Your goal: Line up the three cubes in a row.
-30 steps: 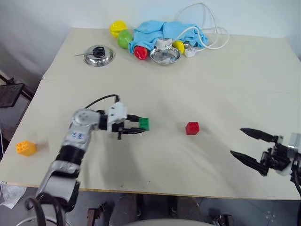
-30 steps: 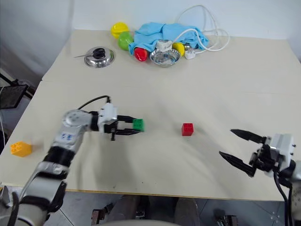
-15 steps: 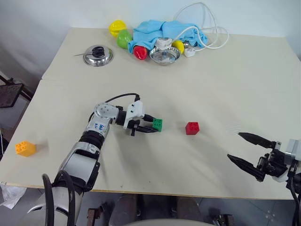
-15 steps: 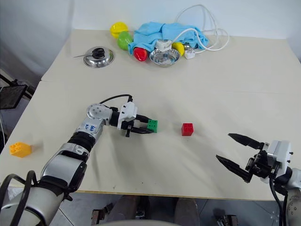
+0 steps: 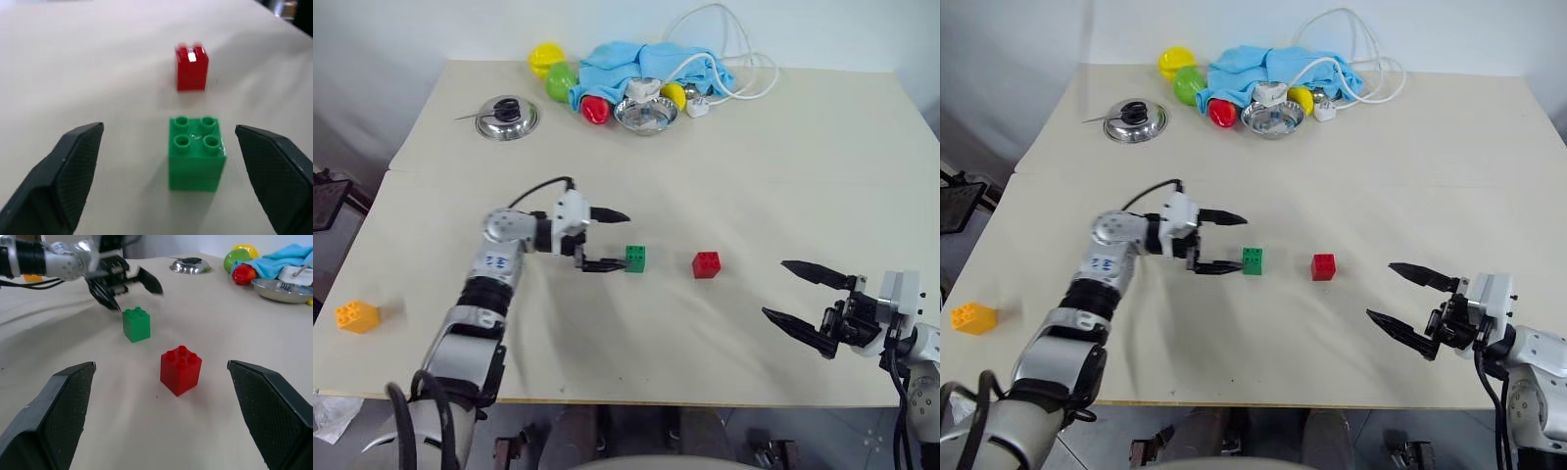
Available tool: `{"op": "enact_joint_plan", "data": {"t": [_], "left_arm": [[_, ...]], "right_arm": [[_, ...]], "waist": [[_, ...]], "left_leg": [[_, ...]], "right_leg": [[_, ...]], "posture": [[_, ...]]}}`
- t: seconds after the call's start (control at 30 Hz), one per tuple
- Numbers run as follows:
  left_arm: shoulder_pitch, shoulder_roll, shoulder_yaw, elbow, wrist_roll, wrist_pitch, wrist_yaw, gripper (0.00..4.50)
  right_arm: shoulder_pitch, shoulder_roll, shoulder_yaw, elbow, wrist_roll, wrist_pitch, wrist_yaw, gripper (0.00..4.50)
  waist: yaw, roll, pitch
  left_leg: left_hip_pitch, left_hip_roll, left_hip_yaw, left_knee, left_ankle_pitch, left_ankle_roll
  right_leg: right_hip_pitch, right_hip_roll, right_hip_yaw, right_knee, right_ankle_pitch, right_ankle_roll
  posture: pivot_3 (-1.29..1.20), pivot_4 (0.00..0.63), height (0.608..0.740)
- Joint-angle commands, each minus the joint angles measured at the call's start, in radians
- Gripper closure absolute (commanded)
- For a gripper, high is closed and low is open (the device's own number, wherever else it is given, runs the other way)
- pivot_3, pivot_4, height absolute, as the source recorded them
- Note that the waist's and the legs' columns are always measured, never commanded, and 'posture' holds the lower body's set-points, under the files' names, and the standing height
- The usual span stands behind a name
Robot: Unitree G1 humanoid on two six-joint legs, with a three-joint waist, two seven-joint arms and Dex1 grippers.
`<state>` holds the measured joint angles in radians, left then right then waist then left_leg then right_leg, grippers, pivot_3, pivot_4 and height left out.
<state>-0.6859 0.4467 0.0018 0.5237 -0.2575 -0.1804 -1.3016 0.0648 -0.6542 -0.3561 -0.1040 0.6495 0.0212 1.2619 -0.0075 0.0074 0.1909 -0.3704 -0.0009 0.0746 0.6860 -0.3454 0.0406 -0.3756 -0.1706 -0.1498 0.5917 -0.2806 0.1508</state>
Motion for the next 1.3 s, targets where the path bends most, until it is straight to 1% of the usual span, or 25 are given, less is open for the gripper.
{"op": "enact_joint_plan", "data": {"t": [0.03, 0.07, 0.13, 0.17, 0.23, 0.27, 0.37, 0.43, 0.47, 0.6, 0.67, 0.73, 0.9, 1.07, 1.17, 1.2, 1.3], "left_arm": [[0.174, 0.074, 0.143, -0.313, -0.125, 0.138, 0.116, 0.03], [0.244, 0.093, 0.191, -0.406, -0.156, 0.197, 0.170, 0.03], [0.382, 0.116, 0.288, -0.548, -0.188, 0.240, 0.259, 0.03], [0.471, 0.115, 0.349, -0.620, -0.197, 0.261, 0.312, 0.03], [0.639, 0.083, 0.475, -0.744, -0.229, 0.266, 0.409, 0.03], [0.719, 0.049, 0.543, -0.793, -0.241, 0.269, 0.475, 0.03], [0.865, -0.025, 0.641, -0.874, -0.271, 0.259, 0.577, 0.03], [1.004, -0.107, 0.707, -0.881, -0.255, 0.190, 0.610, 0.03], [1.050, -0.140, 0.733, -0.870, -0.243, 0.162, 0.634, 0.03], [1.140, -0.216, 0.787, -0.808, -0.237, 0.065, 0.688, 0.03], [1.173, -0.248, 0.816, -0.782, -0.259, 0.041, 0.720, 0.03], [1.191, -0.286, 0.855, -0.757, -0.289, 0.021, 0.770, 0.03], [1.216, -0.352, 0.895, -0.707, -0.319, -0.020, 0.857, 0.03], [1.250, -0.372, 0.919, -0.713, -0.332, -0.032, 0.933, 0.03], [1.295, -0.379, 0.884, -0.734, -0.354, -0.011, 0.898, 0.03], [1.315, -0.376, 0.857, -0.756, -0.321, -0.015, 0.888, 0.03], [1.308, -0.368, 0.832, -0.807, -0.308, 0.000, 0.938, 0.03]], "right_arm": [[-0.052, 0.002, 0.026, 0.015, 0.009, 0.015, 0.002, 0.00], [-0.072, 0.004, 0.036, 0.023, 0.010, 0.019, 0.000, 0.00], [-0.111, 0.007, 0.057, 0.033, 0.024, 0.040, 0.009, 0.00], [-0.132, 0.016, 0.071, 0.033, 0.024, 0.033, 0.015, 0.00], [-0.171, 0.030, 0.098, 0.031, 0.024, 0.024, 0.032, 0.00], [-0.191, 0.037, 0.112, 0.031, 0.024, 0.023, 0.044, 0.00], [-0.228, 0.043, 0.142, 0.038, 0.022, 0.022, 0.076, 0.00], [-0.261, 0.043, 0.175, 0.047, 0.018, 0.024, 0.109, 0.00], [-0.275, 0.040, 0.187, 0.054, 0.014, 0.022, 0.124, 0.00], [-0.308, 0.037, 0.215, 0.074, -0.001, 0.012, 0.163, 0.00], [-0.325, 0.045, 0.231, 0.076, -0.010, 0.010, 0.164, 0.00], [-0.333, 0.057, 0.241, 0.069, -0.017, 0.004, 0.153, 0.00], [-0.349, 0.078, 0.260, 0.063, -0.032, -0.008, 0.154, 0.00], [-0.362, 0.090, 0.272, 0.077, -0.041, -0.036, 0.167, 0.00], [-0.360, 0.089, 0.269, 0.079, -0.041, -0.038, 0.170, 0.00], [-0.361, 0.089, 0.269, 0.081, -0.041, -0.038, 0.171, 0.00], [-0.373, 0.087, 0.274, 0.088, -0.042, -0.036, 0.177, 0.00]], "waist": [[-0.004, 0.000, 0.000], [-0.002, 0.000, 0.000], [0.003, 0.000, 0.000], [0.005, 0.000, 0.000], [0.005, 0.000, 0.000], [0.005, 0.000, 0.000], [0.018, 0.000, 0.000], [0.021, 0.000, 0.000], [0.020, 0.000, 0.000], [0.032, 0.000, 0.000], [0.033, 0.000, 0.000], [0.031, -0.001, 0.000], [0.030, -0.001, 0.000], [0.030, -0.002, -0.001], [0.029, -0.002, -0.001], [0.028, -0.002, -0.001], [0.032, -0.003, -0.001]], "left_leg": [[0.000, 0.000, 0.000, 0.000, 0.000, 0.000], [0.000, 0.000, -0.001, 0.000, 0.000, 0.000], [0.000, 0.000, -0.001, 0.001, 0.000, 0.000], [0.000, 0.000, -0.001, 0.001, 0.000, 0.000], [0.001, 0.000, -0.002, 0.001, 0.000, 0.000], [0.001, -0.001, -0.002, 0.001, -0.001, 0.000], [0.000, -0.002, -0.004, 0.001, -0.001, 0.000], [0.000, -0.002, -0.005, 0.002, -0.001, 0.000], [0.000, -0.002, -0.004, 0.002, -0.002, 0.001], [0.000, -0.002, -0.004, 0.002, -0.003, 0.001], [0.000, -0.002, -0.005, 0.002, -0.003, 0.001], [0.000, -0.003, -0.004, 0.002, -0.005, 0.002], [-0.001, -0.003, -0.003, 0.002, -0.008, 0.003], [-0.001, -0.003, -0.003, 0.002, -0.009, 0.005], [-0.001, -0.003, -0.003, 0.002, -0.010, 0.005], [-0.001, -0.003, -0.002, 0.002, -0.010, 0.005], [-0.001, -0.003, -0.002, 0.002, -0.011, 0.005]], "right_leg": [[0.000, 0.000, 0.000, 0.000, 0.000, 0.000], [0.000, 0.000, 0.000, 0.000, 0.000, 0.000], [0.000, -0.001, 0.001, 0.000, 0.000, 0.000], [0.001, -0.001, 0.001, 0.001, 0.000, 0.000], [0.001, -0.002, 0.001, 0.000, 0.000, 0.000], [0.001, -0.002, 0.001, 0.000, 0.000, 0.000], [0.002, -0.003, -0.001, -0.001, 0.000, 0.000], [0.003, -0.004, -0.002, -0.001, 0.000, 0.000], [0.003, -0.004, -0.001, -0.001, 0.000, 0.000], [0.003, -0.004, -0.002, -0.001, 0.000, -0.001], [0.003, -0.004, -0.003, -0.002, 0.000, -0.001], [0.003, -0.005, -0.002, -0.002, 0.000, -0.001], [0.002, -0.005, -0.003, -0.002, 0.000, -0.001], [0.002, -0.006, -0.003, -0.003, 0.000, -0.001], [0.002, -0.005, -0.003, -0.004, 0.000, -0.001], [0.002, -0.005, -0.003, -0.004, 0.000, -0.001], [0.002, -0.006, -0.003, -0.004, 0.000, -0.001]], "posture": [[0.00, 0.150, 0.740], [0.00, 0.150, 0.740], [0.00, 0.150, 0.740], [0.00, 0.150, 0.740], [0.00, 0.150, 0.740], [0.00, 0.150, 0.740], [0.00, 0.150, 0.740], [0.00, 0.150, 0.740], [0.00, 0.150, 0.740], [0.00, 0.150, 0.740], [0.00, 0.150, 0.740], [0.00, 0.150, 0.740], [0.00, 0.150, 0.740], [0.00, 0.150, 0.740], [0.00, 0.150, 0.740], [0.00, 0.150, 0.740], [0.00, 0.150, 0.740]]}}
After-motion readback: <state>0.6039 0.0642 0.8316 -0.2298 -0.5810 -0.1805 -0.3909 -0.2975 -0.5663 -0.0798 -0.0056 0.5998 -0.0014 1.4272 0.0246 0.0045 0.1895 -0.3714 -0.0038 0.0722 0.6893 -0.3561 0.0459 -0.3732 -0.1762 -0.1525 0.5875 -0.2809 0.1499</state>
